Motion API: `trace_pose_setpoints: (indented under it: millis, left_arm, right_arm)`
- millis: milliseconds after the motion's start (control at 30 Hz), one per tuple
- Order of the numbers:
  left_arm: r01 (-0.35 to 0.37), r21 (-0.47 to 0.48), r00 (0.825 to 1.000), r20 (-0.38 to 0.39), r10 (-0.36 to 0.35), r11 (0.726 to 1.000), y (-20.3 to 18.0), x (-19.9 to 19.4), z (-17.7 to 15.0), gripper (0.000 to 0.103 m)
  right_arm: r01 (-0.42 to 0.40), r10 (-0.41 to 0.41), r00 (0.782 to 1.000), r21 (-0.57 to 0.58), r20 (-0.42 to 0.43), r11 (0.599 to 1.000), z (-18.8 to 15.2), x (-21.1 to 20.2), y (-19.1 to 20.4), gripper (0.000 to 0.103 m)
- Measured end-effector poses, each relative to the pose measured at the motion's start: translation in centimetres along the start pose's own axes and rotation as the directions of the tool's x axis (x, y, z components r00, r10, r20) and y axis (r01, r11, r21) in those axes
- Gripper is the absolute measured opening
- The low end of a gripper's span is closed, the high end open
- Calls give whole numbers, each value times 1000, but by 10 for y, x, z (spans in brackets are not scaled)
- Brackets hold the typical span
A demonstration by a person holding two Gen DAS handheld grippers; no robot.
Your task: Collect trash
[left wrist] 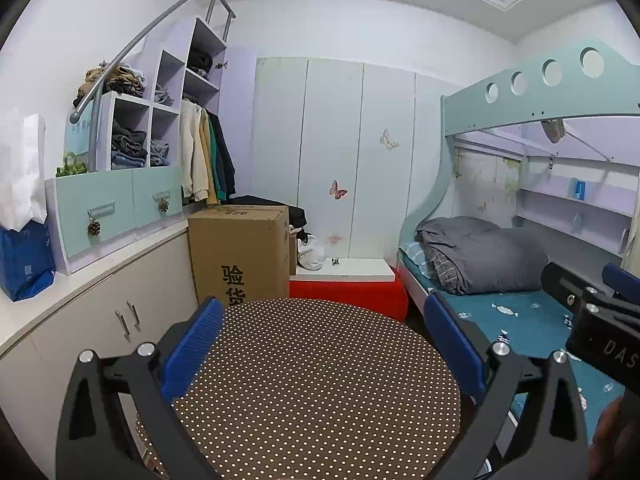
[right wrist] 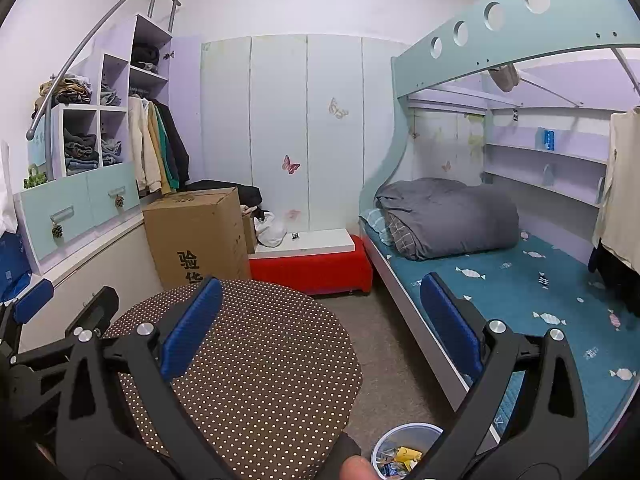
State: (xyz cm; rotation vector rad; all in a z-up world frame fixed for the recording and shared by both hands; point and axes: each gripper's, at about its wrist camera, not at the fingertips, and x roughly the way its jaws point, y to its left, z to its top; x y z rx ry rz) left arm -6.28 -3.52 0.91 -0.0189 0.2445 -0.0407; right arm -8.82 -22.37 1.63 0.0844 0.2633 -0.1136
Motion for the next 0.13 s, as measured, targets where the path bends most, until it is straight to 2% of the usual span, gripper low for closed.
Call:
trace_pose_setpoints:
  millis: [133]
  left_arm:
    - [-1, -11, 1000, -12, 1, 1000, 2, 3, 0, 98]
  right_arm:
    - [-2, 2, 1000, -2, -3, 1000, 0, 1, 1, 97]
